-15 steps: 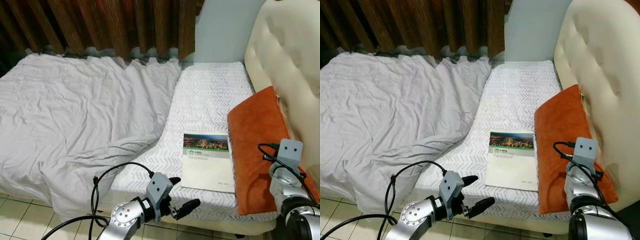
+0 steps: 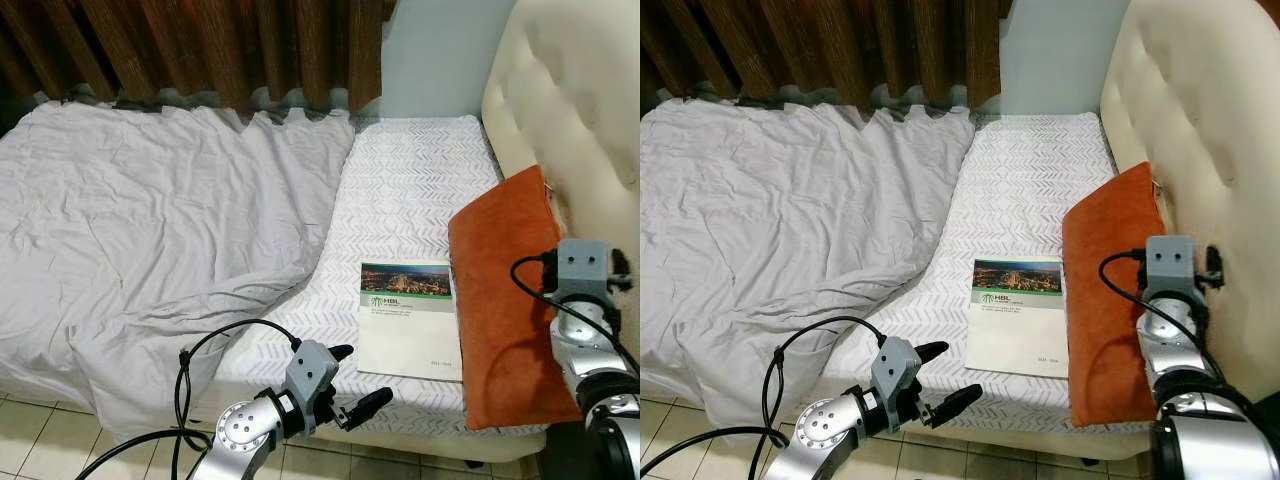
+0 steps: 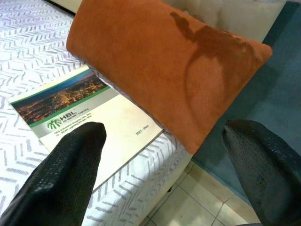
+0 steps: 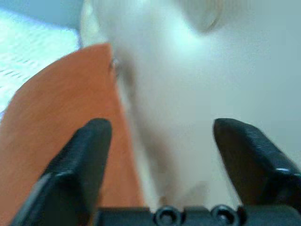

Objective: Clean up the room

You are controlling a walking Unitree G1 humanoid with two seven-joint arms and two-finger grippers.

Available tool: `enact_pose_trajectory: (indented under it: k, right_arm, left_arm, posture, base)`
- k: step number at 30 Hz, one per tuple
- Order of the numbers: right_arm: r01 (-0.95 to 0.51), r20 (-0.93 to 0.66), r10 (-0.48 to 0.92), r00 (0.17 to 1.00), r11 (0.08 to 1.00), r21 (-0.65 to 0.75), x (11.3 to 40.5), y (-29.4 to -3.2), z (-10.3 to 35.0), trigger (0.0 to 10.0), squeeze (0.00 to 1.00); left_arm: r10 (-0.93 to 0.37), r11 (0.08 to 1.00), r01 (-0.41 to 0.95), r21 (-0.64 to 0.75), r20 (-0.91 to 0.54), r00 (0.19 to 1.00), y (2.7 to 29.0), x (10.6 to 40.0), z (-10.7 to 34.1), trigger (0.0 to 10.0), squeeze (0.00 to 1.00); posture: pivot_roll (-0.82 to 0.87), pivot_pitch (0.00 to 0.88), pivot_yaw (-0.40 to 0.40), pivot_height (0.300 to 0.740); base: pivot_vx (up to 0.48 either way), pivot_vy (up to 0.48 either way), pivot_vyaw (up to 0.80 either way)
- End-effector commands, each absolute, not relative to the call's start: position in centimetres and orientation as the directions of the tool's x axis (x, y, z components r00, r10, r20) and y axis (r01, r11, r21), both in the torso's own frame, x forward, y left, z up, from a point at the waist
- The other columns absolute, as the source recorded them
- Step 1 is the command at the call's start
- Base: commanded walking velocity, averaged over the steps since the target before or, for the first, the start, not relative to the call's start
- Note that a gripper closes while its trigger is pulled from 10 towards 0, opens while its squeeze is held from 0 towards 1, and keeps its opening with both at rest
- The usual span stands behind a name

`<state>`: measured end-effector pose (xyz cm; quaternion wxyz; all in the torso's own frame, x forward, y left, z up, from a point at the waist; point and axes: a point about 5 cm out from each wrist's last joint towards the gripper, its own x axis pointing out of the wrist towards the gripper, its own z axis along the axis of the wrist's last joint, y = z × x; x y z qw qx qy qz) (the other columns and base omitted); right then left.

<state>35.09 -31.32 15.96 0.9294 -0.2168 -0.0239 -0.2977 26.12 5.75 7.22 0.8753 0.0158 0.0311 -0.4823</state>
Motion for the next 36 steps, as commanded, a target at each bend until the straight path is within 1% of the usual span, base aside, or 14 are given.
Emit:
enact_pose_trajectory:
  k: [1, 3, 4, 6, 7, 10, 12, 13, 15, 18, 20, 25, 29, 36]
  right_arm:
    - [0.612, 0.267, -0.551, 0.791, 0.691, -0.385, 35.1, -31.8, 17.7, 10.0, 1.0]
    - [0.629, 0.298, -0.554, 0.777, 0.678, -0.38, 35.0, -32.0, 18.0, 10.0, 1.0]
    - [0.656, 0.419, -0.509, 0.752, 0.641, -0.398, 34.3, -31.8, 18.8, 10.0, 1.0]
    - [0.667, 0.46, -0.492, 0.739, 0.626, -0.403, 34.0, -31.7, 18.9, 10.0, 1.0]
    - [0.629, 0.469, -0.446, 0.762, 0.68, -0.377, 33.2, -30.7, 17.9, 10.0, 0.0]
    - [0.493, 0.369, -0.381, 0.848, 0.822, -0.286, 31.7, -28.4, 15.0, 10.0, 0.0]
    - [0.379, 0.241, -0.337, 0.91, 0.912, -0.155, 29.9, -26.1, 12.1, 10.0, 0.0]
    - [0.379, 0.241, -0.337, 0.91, 0.912, -0.155, 29.9, -26.1, 12.1, 10.0, 0.0]
    - [0.313, 0.127, -0.308, 0.943, 0.95, -0.014, 27.1, -23.7, 9.2, 10.0, 0.0]
    - [0.287, 0.022, -0.288, 0.957, 0.956, 0.053, 24.2, -21.9, 6.5, 10.0, 0.0]
    - [0.269, -0.007, -0.269, 0.963, 0.962, 0.052, 23.1, -21.4, 5.8, 10.0, 0.0]
    - [0.233, -0.027, -0.232, 0.972, 0.972, 0.017, 23.4, -21.2, 5.4, 10.0, 0.0]
    - [0.219, -0.058, -0.218, 0.974, 0.976, 0.003, 23.1, -21.6, 5.3, 10.0, 0.0]
    - [0.205, -0.103, -0.208, 0.973, 0.978, -0.037, 21.9, -22.3, 4.7, 10.0, 0.0]
  left_arm:
    - [-0.835, 0.544, 0.839, 0.011, -0.093, 0.542, 6.2, 26.1, 6.8, 10.0, 0.0]
    - [-0.829, 0.552, 0.834, 0.016, -0.094, 0.551, 6.3, 26.3, 6.7, 10.0, 0.0]
    - [-0.798, 0.598, 0.801, 0.025, -0.074, 0.598, 6.9, 26.7, 7.1, 10.0, 0.0]
    - [-0.786, 0.615, 0.788, 0.025, -0.066, 0.615, 7.1, 26.9, 7.2, 10.0, 0.0]
    - [-0.74, 0.67, 0.741, 0.041, -0.045, 0.671, 8.1, 27.3, 7.6, 10.0, 0.0]
    - [-0.664, 0.744, 0.664, 0.074, -0.026, 0.747, 9.6, 27.9, 8.2, 10.0, 0.0]
    - [-0.599, 0.795, 0.597, 0.106, -0.018, 0.801, 10.8, 28.4, 8.6, 10.0, 0.0]
    - [-0.599, 0.795, 0.597, 0.106, -0.018, 0.801, 10.8, 28.4, 8.6, 10.0, 0.0]
    - [-0.542, 0.833, 0.539, 0.124, -0.004, 0.84, 11.7, 29.0, 9.1, 10.0, 0.0]
    - [-0.488, 0.861, 0.482, 0.161, -0.003, 0.873, 12.0, 29.8, 9.4, 10.0, 0.0]
    - [-0.492, 0.861, 0.486, 0.149, 0.004, 0.871, 11.7, 30.0, 9.5, 10.0, 0.0]
    - [-0.5, 0.864, 0.5, 0.059, -0.016, 0.866, 10.9, 30.9, 8.8, 10.0, 0.0]
    - [-0.488, 0.872, 0.489, 0.021, -0.036, 0.872, 10.9, 30.8, 8.1, 10.0, 0.0]
    - [-0.427, 0.903, 0.43, 0.02, -0.095, 0.899, 11.5, 30.1, 6.3, 10.0, 0.0]
  posture:
    - [-0.01, 0.198, 0.05, 0.74]
    - [-0.01, 0.184, 0.045, 0.74]
    - [-0.03, 0.148, 0.037, 0.74]
    - [-0.04, 0.14, 0.036, 0.74]
    - [-0.06, 0.09, 0.031, 0.74]
    - [-0.08, 0.047, 0.035, 0.74]
    - [-0.09, 0.016, 0.034, 0.74]
    - [-0.09, 0.016, 0.034, 0.74]
    - [-0.12, 0.0, 0.037, 0.74]
    - [-0.13, 0.0, 0.044, 0.74]
    - [-0.14, 0.0, 0.05, 0.74]
    - [-0.16, 0.0, 0.061, 0.74]
    - [-0.18, 0.0, 0.066, 0.74]
    - [-0.18, 0.0, 0.057, 0.74]
  base:
    - [0.0, 0.0, 0.0]
    - [0.0, 0.0, 0.0]
    - [0.0, 0.0, 0.0]
    - [0.0, 0.0, 0.0]
    - [0.0, 0.0, 0.0]
    - [0.0, 0.0, 0.0]
    - [0.0, 0.0, 0.0]
    - [0.0, 0.0, 0.0]
    - [0.0, 0.0, 0.0]
    - [0.0, 0.0, 0.0]
    - [0.0, 0.0, 0.0]
    - [0.0, 0.0, 0.0]
    - [0.0, 0.461, 0.0]
    - [0.0, 0.476, -0.79]
